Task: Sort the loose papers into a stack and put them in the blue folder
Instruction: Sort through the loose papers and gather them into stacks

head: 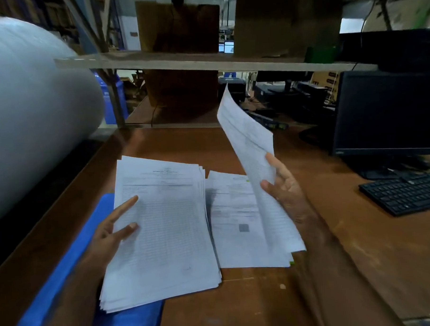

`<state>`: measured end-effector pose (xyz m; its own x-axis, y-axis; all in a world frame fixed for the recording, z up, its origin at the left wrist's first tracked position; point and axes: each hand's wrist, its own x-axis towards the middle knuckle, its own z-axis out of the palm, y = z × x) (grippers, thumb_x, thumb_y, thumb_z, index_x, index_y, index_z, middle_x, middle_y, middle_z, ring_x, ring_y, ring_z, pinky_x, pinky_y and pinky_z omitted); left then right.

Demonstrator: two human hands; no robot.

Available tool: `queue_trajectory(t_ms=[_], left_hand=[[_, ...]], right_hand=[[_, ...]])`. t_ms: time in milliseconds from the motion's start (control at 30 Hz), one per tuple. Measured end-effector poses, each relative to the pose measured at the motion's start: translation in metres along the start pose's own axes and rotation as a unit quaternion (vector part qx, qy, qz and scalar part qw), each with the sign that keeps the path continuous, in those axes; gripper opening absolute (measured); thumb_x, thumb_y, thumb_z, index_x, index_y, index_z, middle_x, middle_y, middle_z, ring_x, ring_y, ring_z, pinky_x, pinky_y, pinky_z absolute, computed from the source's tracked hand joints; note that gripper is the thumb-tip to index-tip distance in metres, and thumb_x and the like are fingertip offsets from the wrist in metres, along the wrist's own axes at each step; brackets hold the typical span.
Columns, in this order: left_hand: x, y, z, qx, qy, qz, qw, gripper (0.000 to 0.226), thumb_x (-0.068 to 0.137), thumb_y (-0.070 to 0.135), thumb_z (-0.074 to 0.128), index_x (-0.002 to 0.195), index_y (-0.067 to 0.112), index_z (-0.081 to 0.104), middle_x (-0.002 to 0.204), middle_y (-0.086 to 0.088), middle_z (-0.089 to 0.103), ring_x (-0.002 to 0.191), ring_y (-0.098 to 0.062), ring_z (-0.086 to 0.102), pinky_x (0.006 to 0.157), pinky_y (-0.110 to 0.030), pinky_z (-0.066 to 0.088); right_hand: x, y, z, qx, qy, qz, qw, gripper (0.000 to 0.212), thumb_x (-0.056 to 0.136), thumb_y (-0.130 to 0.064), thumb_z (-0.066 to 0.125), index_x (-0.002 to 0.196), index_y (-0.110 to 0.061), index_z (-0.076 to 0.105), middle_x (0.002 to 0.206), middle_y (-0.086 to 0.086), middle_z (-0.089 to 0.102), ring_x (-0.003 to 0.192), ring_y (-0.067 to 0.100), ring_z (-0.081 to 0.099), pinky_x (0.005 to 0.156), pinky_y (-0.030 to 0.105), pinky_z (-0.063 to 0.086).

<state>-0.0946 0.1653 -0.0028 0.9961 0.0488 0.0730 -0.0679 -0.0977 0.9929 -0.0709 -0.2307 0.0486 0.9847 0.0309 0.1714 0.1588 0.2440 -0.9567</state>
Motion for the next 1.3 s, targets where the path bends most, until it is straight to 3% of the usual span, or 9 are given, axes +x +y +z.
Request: queue_trajectory(t_ms=[100,233,467,633,800,867,1067,1200,1300], left_hand=[[-0.001,0.002,0.000,-0.012,-0.002,-0.010,1.000,0.055,0.096,0.001,0.060,0.134,0.041,0.058,0.130,0.022,0.054,0.111,-0.008,0.060,0.075,-0.022,0.053],[-0.001,0.002,0.002,-0.039,-0.003,-0.004,0.999,0.057,0.095,-0.004,0.059,0.136,0.034,0.060,0.130,0.022,0.059,0.105,0.001,0.068,0.073,-0.016,0.057],[-0.004,0.006,0.000,-0.052,0.002,0.002,0.999,0.055,0.094,0.008,0.061,0.144,0.032,0.056,0.131,0.022,0.067,0.121,-0.010,0.065,0.095,-0.027,0.057],[-0.010,0.016,0.008,0.006,-0.002,0.031,0.999,0.054,0.101,0.013,0.055,0.146,0.040,0.041,0.116,0.053,0.056,0.112,0.026,0.053,0.090,-0.003,0.047],[-0.009,0.011,0.000,-0.017,-0.031,0.009,0.999,0.076,0.093,0.000,0.066,0.147,0.046,0.041,0.128,0.035,0.061,0.120,0.000,0.063,0.091,-0.026,0.058],[-0.009,0.011,-0.001,-0.036,-0.044,0.009,0.998,0.073,0.093,-0.006,0.062,0.147,0.040,0.046,0.126,0.032,0.064,0.121,-0.007,0.064,0.092,-0.034,0.060],[-0.005,0.013,-0.003,-0.090,-0.028,-0.015,0.995,0.052,0.093,-0.005,0.060,0.129,0.032,0.069,0.135,0.009,0.060,0.119,-0.020,0.064,0.083,-0.034,0.061],[-0.002,0.010,0.001,-0.046,-0.066,0.007,0.997,0.050,0.093,0.006,0.066,0.129,0.040,0.068,0.136,0.013,0.061,0.118,-0.014,0.065,0.086,-0.035,0.061],[-0.001,0.003,0.003,0.052,-0.075,0.034,0.995,0.052,0.094,0.007,0.066,0.125,0.048,0.068,0.142,0.014,0.057,0.126,-0.015,0.058,0.100,-0.042,0.054]], right_hand=[[0.001,0.018,0.005,-0.195,-0.003,0.009,0.981,0.059,0.080,-0.039,0.084,0.134,-0.046,0.061,0.142,-0.007,0.059,0.124,0.020,0.063,0.100,0.050,0.055],[-0.001,0.031,0.017,-0.093,0.008,-0.003,0.996,0.045,0.092,-0.015,0.073,0.133,-0.031,0.064,0.136,-0.004,0.066,0.117,0.017,0.068,0.087,0.035,0.061],[0.009,0.067,0.068,-0.298,-0.013,-0.030,0.954,0.049,0.097,-0.025,0.068,0.143,-0.036,0.054,0.147,-0.018,0.053,0.134,0.002,0.049,0.114,0.033,0.043],[0.004,0.093,0.110,-0.407,-0.044,-0.017,0.912,0.078,0.094,-0.032,0.071,0.157,-0.039,0.027,0.159,-0.005,0.037,0.146,0.018,0.033,0.119,0.041,0.031],[-0.001,0.103,0.135,-0.491,-0.053,-0.065,0.867,0.093,0.090,-0.047,0.069,0.158,-0.050,0.005,0.168,-0.003,0.016,0.153,0.025,0.015,0.122,0.056,0.020],[0.003,0.104,0.133,-0.460,-0.037,-0.073,0.884,0.099,0.089,-0.047,0.072,0.159,-0.047,0.003,0.170,-0.006,0.011,0.156,0.022,0.010,0.123,0.057,0.019],[0.017,0.101,0.116,-0.176,-0.081,0.053,0.980,0.098,0.074,-0.051,0.083,0.142,-0.073,0.017,0.159,-0.011,0.039,0.141,0.018,0.047,0.113,0.053,0.044],[0.012,0.087,0.127,-0.256,-0.042,-0.072,0.963,0.098,0.089,-0.022,0.077,0.158,-0.046,0.013,0.163,-0.021,0.026,0.143,-0.006,0.035,0.117,0.025,0.035],[0.007,0.085,0.140,-0.354,-0.008,-0.100,0.930,0.107,0.089,-0.021,0.076,0.157,-0.051,-0.001,0.160,-0.014,0.038,0.136,0.013,0.051,0.108,0.035,0.048]])
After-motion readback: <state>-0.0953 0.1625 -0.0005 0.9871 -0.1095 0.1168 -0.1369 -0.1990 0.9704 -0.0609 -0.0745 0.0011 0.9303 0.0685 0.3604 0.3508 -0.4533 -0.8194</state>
